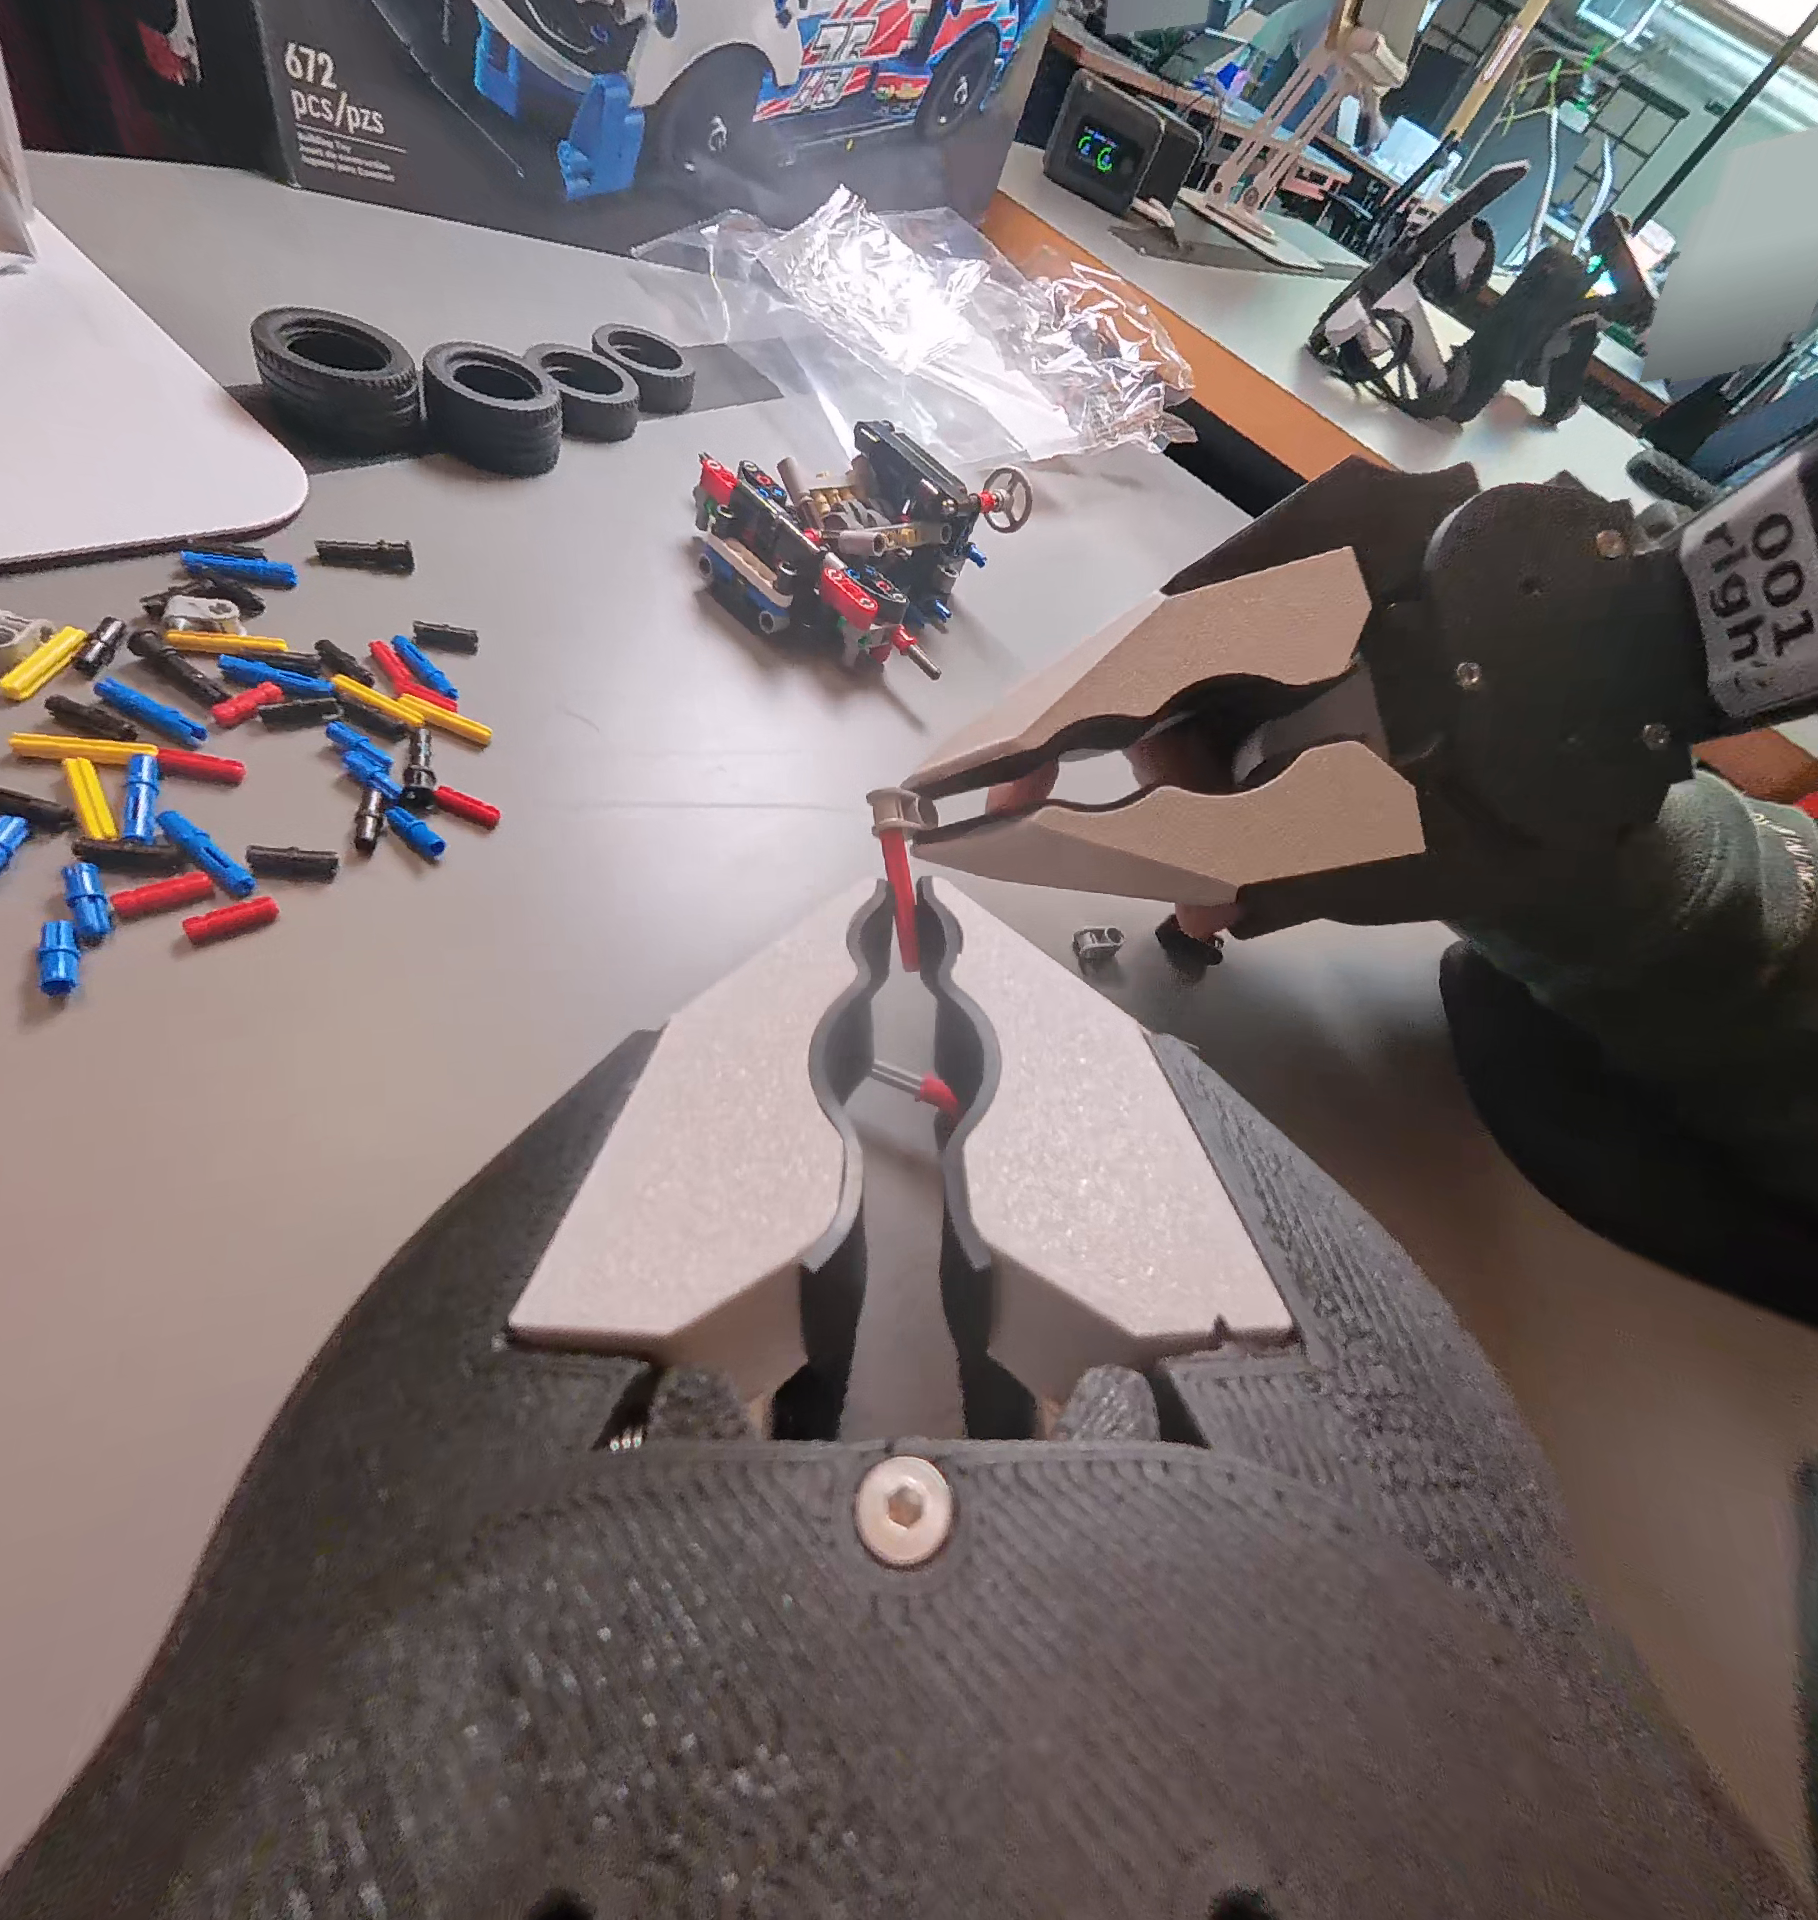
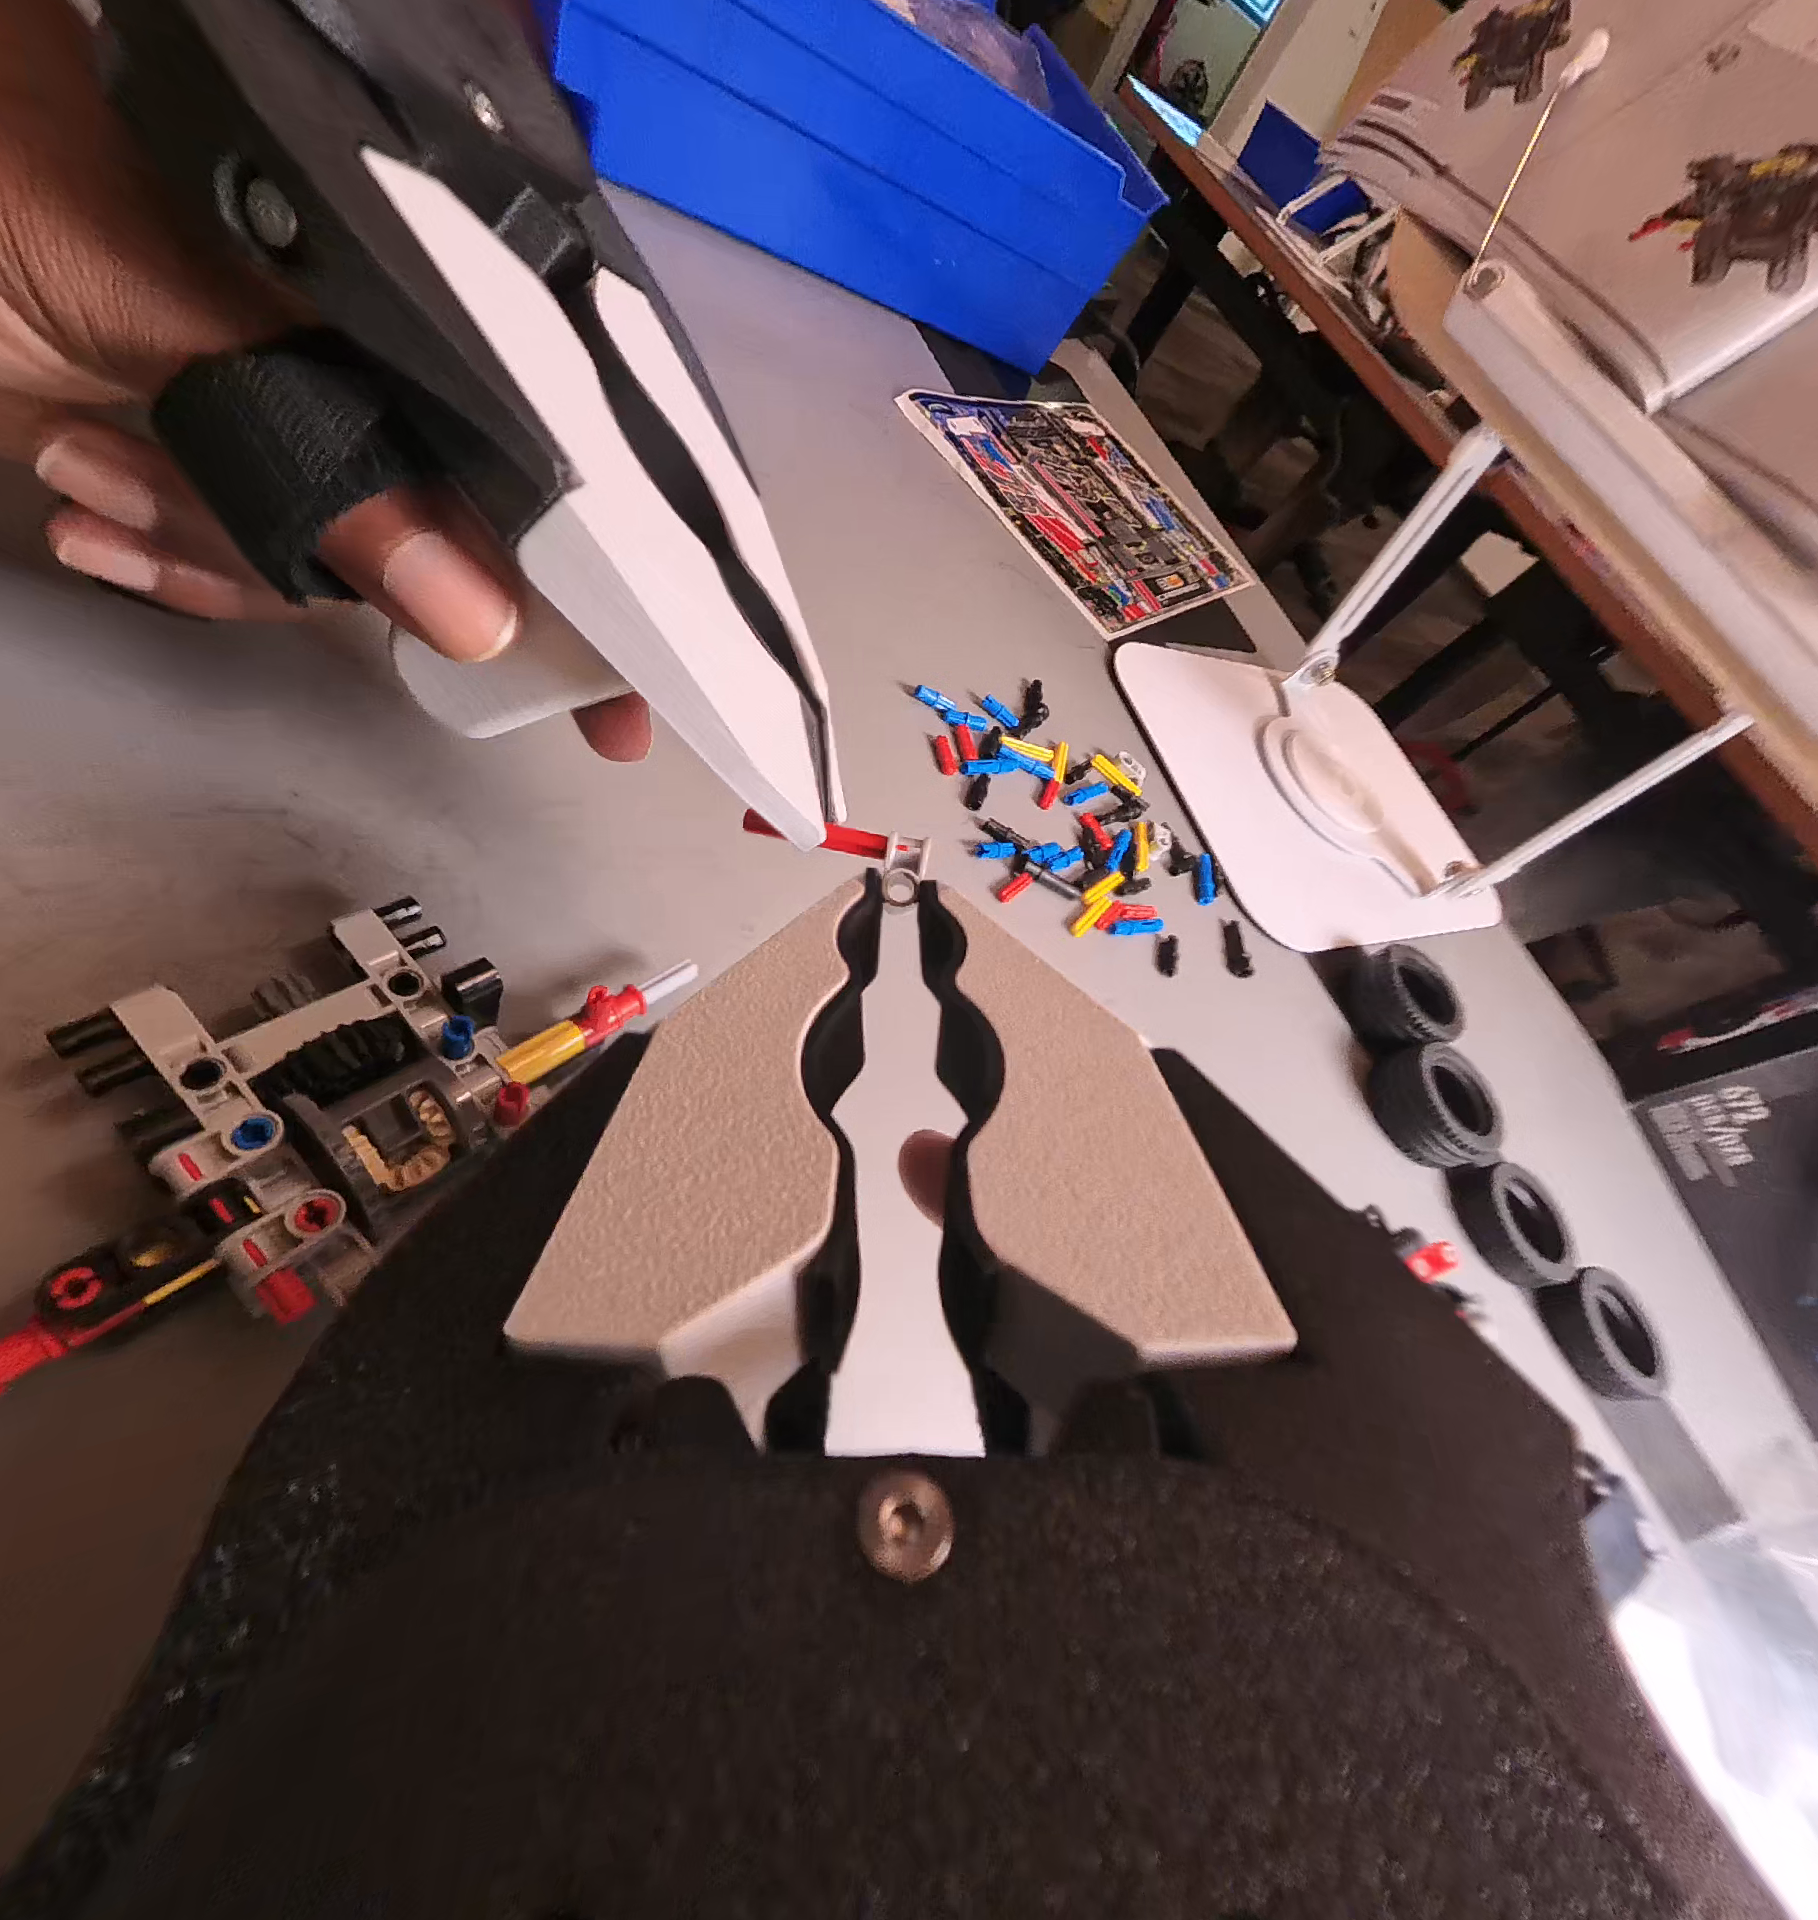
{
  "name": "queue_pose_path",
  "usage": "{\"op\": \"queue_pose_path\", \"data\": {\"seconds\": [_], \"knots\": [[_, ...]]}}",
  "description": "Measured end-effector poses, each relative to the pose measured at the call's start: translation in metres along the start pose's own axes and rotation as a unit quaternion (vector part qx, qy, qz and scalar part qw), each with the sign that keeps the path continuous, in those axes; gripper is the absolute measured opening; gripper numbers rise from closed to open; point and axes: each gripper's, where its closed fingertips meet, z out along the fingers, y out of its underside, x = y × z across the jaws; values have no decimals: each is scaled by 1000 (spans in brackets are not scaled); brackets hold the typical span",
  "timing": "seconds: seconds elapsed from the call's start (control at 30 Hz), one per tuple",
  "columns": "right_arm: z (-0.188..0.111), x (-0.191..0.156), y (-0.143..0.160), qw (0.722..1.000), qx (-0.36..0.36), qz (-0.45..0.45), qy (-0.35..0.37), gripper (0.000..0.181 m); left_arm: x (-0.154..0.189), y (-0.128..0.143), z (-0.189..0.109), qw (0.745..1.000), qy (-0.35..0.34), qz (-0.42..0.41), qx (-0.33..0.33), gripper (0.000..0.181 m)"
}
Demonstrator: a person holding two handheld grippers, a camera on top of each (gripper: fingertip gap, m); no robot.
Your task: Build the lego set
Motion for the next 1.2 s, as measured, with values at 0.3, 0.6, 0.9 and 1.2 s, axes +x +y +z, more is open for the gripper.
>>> {"op": "queue_pose_path", "data": {"seconds": [0.3,0.6,0.9,1.2], "knots": [[-3,10,6,994,18,108,-24,6,6,0,-2,1000,28,-15,3,20],[-8,9,-6,991,52,119,-39,6,13,-1,-3,998,60,-19,4,2],[-16,2,-11,996,60,46,-53,6,21,7,-3,996,82,-9,-22,0],[-21,-5,-7,996,47,1,-70,6,26,15,-1,994,99,-13,-42,0]]}}
